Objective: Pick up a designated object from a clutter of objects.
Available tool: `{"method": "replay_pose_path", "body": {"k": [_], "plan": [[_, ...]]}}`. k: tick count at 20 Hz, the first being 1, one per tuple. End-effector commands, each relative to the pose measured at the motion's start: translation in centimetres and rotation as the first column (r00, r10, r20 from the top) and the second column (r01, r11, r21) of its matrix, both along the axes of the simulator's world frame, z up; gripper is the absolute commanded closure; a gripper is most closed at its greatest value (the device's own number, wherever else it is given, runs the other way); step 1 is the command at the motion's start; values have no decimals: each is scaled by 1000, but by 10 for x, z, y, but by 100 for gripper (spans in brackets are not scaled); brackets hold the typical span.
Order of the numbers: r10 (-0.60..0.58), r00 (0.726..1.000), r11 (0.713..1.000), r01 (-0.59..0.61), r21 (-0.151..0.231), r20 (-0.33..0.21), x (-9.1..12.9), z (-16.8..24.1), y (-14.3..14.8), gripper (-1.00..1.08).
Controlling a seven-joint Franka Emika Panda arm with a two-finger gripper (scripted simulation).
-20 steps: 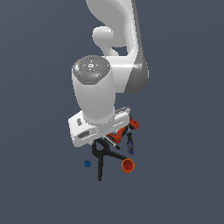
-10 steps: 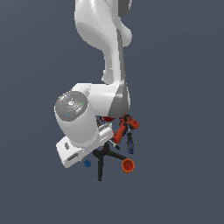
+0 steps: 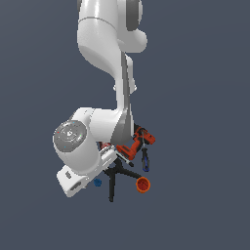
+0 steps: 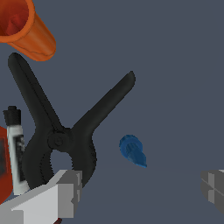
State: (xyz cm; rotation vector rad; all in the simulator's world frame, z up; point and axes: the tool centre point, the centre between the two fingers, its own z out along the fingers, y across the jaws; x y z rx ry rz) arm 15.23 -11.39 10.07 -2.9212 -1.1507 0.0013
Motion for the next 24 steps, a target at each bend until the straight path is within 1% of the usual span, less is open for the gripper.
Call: {"method": "replay_pose_path", "body": {"k": [1, 9, 18, 24], "plan": [[16, 1000, 1000, -16, -1, 1, 2, -5, -4, -92], [20, 1000, 1000, -20, -1, 0, 2, -12, -6, -92], [24, 1000, 1000, -24, -1, 1, 1, -55, -6, -92], [24, 1000, 1000, -24, -1, 2, 2, -58, -6, -92]]}}
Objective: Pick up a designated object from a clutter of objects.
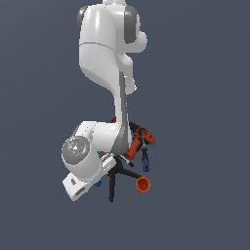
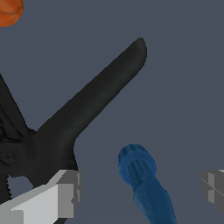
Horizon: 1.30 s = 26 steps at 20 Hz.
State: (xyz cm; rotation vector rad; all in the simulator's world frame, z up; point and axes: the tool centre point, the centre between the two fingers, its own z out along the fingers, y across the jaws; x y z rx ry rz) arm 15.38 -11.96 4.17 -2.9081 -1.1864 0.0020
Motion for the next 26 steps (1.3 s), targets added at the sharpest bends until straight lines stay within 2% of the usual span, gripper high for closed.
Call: {"method": "replay_pose_path", "body": {"k": [1, 16, 26], "plan": [[0, 1000, 1000, 0, 0, 2, 1, 1, 0, 108], [0, 1000, 1000, 0, 0, 2, -1, 5, 2, 108], [0, 1000, 1000, 0, 0, 2, -19, 45, 17, 108]]}}
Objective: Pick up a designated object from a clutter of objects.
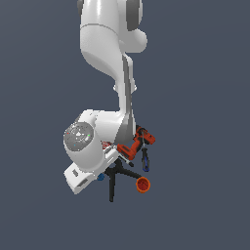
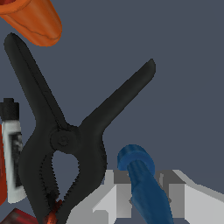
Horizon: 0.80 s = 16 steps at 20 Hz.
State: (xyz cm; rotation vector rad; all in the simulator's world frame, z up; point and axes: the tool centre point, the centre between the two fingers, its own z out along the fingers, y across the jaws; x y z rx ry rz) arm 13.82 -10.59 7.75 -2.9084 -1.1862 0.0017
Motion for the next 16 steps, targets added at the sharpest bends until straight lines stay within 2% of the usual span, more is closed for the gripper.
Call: {"method": "replay_pose_path", "body": {"k": [1, 16], "plan": [[0, 1000, 1000, 0, 0, 1, -6, 15, 6, 108], [1, 1000, 1000, -1, -2, 1, -63, 146, 56, 108]]}}
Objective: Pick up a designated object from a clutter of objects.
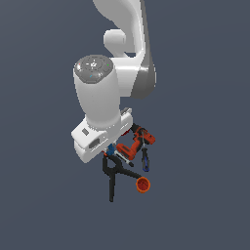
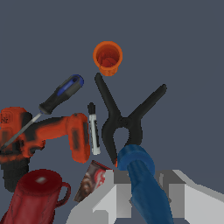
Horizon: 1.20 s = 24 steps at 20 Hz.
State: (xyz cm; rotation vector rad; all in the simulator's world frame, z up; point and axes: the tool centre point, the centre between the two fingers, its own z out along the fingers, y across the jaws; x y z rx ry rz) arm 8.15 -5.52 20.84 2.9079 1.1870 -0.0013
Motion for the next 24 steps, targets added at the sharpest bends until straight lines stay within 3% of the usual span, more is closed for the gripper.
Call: {"method": "replay_pose_path", "body": {"k": [1, 14, 24], "plan": [[0, 1000, 1000, 0, 0, 0, -11, 25, 9, 108], [0, 1000, 1000, 0, 0, 0, -60, 147, 56, 108], [0, 1000, 1000, 0, 0, 0, -74, 190, 72, 108]]}}
